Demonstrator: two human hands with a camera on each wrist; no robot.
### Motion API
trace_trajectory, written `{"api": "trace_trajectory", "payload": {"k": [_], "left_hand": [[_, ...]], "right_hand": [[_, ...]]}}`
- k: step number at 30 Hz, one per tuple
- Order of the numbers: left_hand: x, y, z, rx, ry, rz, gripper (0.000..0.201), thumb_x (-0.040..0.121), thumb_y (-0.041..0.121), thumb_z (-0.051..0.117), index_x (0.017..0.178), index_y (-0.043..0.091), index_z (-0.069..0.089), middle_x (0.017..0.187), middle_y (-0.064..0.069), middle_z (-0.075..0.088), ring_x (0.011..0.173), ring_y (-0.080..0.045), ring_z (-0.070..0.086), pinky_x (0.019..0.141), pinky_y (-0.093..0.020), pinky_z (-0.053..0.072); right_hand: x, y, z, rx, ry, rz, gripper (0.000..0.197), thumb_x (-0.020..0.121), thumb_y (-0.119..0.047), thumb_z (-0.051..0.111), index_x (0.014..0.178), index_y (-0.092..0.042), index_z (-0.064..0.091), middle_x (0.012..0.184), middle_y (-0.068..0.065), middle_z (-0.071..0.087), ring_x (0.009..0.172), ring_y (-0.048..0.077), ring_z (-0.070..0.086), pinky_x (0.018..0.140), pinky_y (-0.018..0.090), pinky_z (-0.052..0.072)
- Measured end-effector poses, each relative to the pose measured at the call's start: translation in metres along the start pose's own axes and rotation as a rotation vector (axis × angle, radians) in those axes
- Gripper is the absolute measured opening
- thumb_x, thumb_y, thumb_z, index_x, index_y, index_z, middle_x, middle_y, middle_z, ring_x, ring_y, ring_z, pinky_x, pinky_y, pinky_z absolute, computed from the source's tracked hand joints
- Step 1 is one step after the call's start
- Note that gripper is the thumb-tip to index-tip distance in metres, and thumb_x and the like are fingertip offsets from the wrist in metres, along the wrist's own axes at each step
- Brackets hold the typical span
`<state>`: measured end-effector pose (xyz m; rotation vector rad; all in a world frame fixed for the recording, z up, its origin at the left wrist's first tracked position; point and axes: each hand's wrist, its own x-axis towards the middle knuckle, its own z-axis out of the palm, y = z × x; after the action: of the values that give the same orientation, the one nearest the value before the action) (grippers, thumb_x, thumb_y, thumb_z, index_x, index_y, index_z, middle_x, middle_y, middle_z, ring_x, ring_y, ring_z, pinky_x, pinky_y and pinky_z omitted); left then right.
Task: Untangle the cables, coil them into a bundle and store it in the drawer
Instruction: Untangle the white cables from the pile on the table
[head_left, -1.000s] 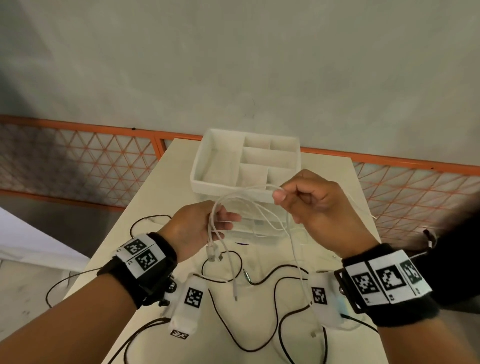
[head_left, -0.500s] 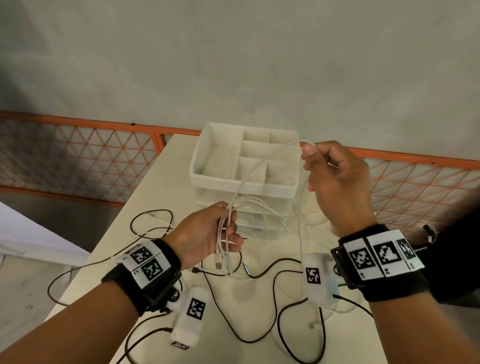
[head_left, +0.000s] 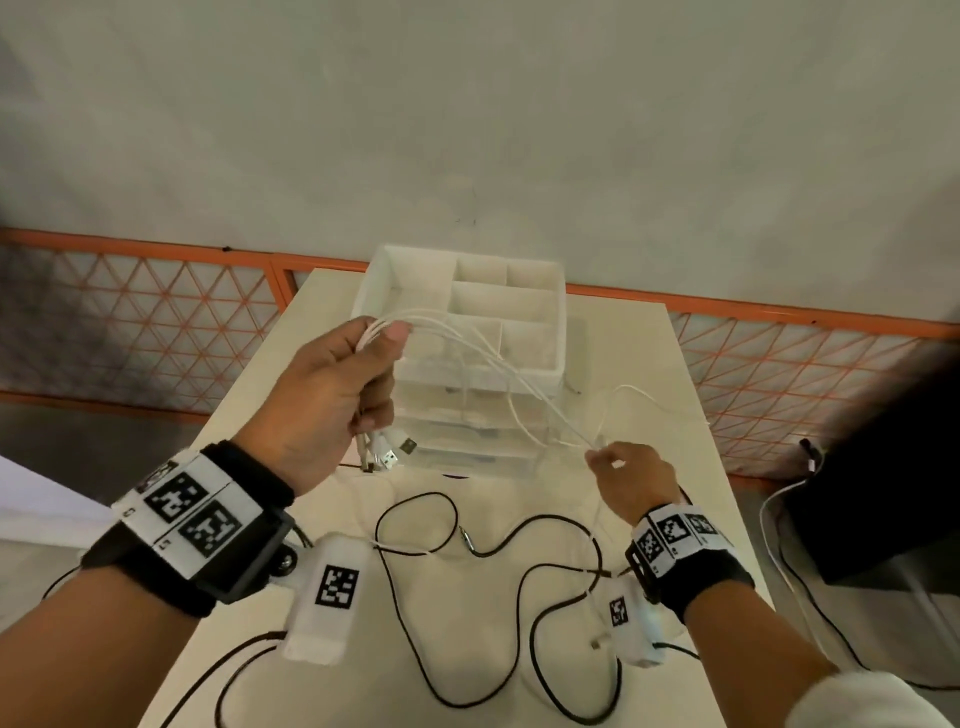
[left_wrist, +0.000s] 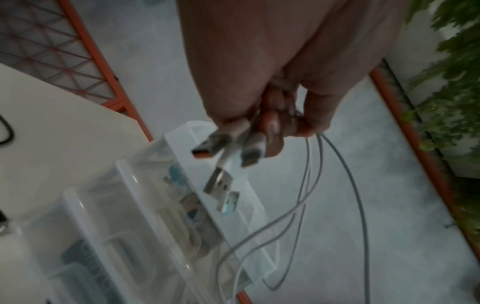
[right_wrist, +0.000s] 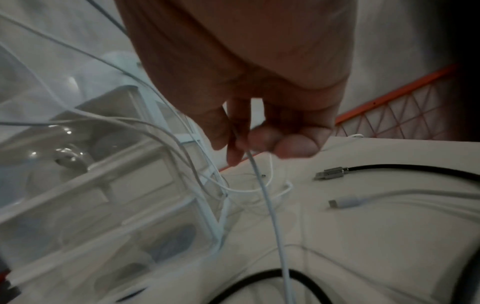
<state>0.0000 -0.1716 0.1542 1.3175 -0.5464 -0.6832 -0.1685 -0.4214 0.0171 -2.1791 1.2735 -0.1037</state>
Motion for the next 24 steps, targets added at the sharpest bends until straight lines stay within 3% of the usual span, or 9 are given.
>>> {"api": "trace_trajectory", "payload": {"k": [2, 3, 6, 9, 14, 17, 19, 21, 24], "left_hand": [[0.002, -0.003, -0.004, 0.103, 0.027, -0.036, 0.029, 0.094, 0.033, 0.056, 0.073, 0.014, 0.055, 0.057, 0.002, 0.021, 0.052, -0.016, 0.014, 0.045, -0.025, 0.021], [0.003, -0.008, -0.006, 0.166, 0.040, -0.074, 0.030, 0.096, 0.034, 0.055, 0.076, 0.011, 0.056, 0.054, 0.003, 0.022, 0.049, -0.015, 0.015, 0.044, -0.024, 0.022], [0.005, -0.028, -0.006, 0.294, 0.085, -0.190, 0.033, 0.100, 0.032, 0.051, 0.078, 0.008, 0.055, 0.047, 0.006, 0.026, 0.041, -0.012, 0.017, 0.040, -0.021, 0.022], [0.005, -0.046, -0.004, 0.309, 0.146, -0.267, 0.034, 0.101, 0.033, 0.050, 0.077, 0.008, 0.053, 0.047, 0.005, 0.026, 0.040, -0.012, 0.017, 0.040, -0.022, 0.019], [0.002, -0.052, -0.005, 0.244, 0.160, -0.334, 0.035, 0.100, 0.036, 0.051, 0.078, 0.010, 0.048, 0.047, 0.008, 0.027, 0.040, -0.009, 0.016, 0.040, -0.022, 0.015], [0.002, -0.048, -0.009, 0.213, 0.171, -0.324, 0.034, 0.100, 0.035, 0.053, 0.077, 0.009, 0.050, 0.048, 0.007, 0.025, 0.041, -0.011, 0.015, 0.042, -0.023, 0.015], [0.002, -0.046, -0.011, 0.188, 0.177, -0.301, 0.034, 0.099, 0.034, 0.055, 0.077, 0.009, 0.050, 0.049, 0.005, 0.023, 0.042, -0.013, 0.015, 0.041, -0.021, 0.017], [0.001, -0.045, -0.013, 0.181, 0.179, -0.286, 0.034, 0.098, 0.032, 0.056, 0.075, 0.007, 0.051, 0.051, 0.003, 0.022, 0.044, -0.014, 0.015, 0.039, -0.020, 0.020], [0.000, -0.045, -0.011, 0.214, 0.174, -0.272, 0.033, 0.098, 0.030, 0.057, 0.077, 0.006, 0.054, 0.051, 0.003, 0.024, 0.045, -0.014, 0.018, 0.039, -0.021, 0.022]], "right_hand": [[0.003, -0.004, -0.006, 0.032, -0.064, 0.019, 0.035, 0.099, -0.041, 0.052, 0.096, -0.015, 0.075, 0.103, 0.014, 0.075, 0.098, 0.036, 0.068, 0.089, 0.042, 0.056], [0.002, -0.013, -0.014, 0.117, -0.066, -0.010, 0.033, 0.099, -0.039, 0.052, 0.090, -0.016, 0.074, 0.098, 0.015, 0.075, 0.090, 0.034, 0.070, 0.081, 0.043, 0.058], [-0.003, -0.052, -0.054, 0.504, 0.012, -0.180, 0.025, 0.101, -0.029, 0.052, 0.084, -0.021, 0.067, 0.093, 0.013, 0.075, 0.064, 0.021, 0.065, 0.053, 0.031, 0.049], [-0.019, -0.094, -0.102, 0.775, 0.138, -0.446, 0.029, 0.103, -0.040, 0.044, 0.095, -0.021, 0.064, 0.103, 0.006, 0.073, 0.062, 0.021, 0.066, 0.055, 0.033, 0.049], [-0.018, -0.113, -0.130, 0.807, 0.295, -0.684, 0.020, 0.103, -0.044, 0.043, 0.107, -0.032, 0.059, 0.121, -0.019, 0.062, 0.070, 0.021, 0.068, 0.055, 0.035, 0.053], [0.000, -0.092, -0.112, 0.755, 0.234, -0.632, 0.011, 0.100, -0.033, 0.048, 0.101, -0.041, 0.057, 0.127, -0.019, 0.060, 0.074, 0.022, 0.070, 0.053, 0.033, 0.053], [0.013, -0.065, -0.088, 0.658, 0.152, -0.493, 0.029, 0.098, -0.012, 0.048, 0.100, -0.040, 0.058, 0.130, -0.007, 0.062, 0.074, 0.022, 0.072, 0.055, 0.033, 0.052], [0.018, -0.036, -0.064, 0.478, 0.016, -0.279, 0.042, 0.095, -0.001, 0.048, 0.112, -0.037, 0.060, 0.132, 0.001, 0.063, 0.073, 0.019, 0.072, 0.056, 0.031, 0.051], [0.016, -0.004, -0.038, 0.155, -0.192, -0.067, 0.061, 0.087, 0.001, 0.049, 0.138, -0.032, 0.051, 0.134, -0.003, 0.060, 0.083, 0.019, 0.070, 0.064, 0.028, 0.051]]}}
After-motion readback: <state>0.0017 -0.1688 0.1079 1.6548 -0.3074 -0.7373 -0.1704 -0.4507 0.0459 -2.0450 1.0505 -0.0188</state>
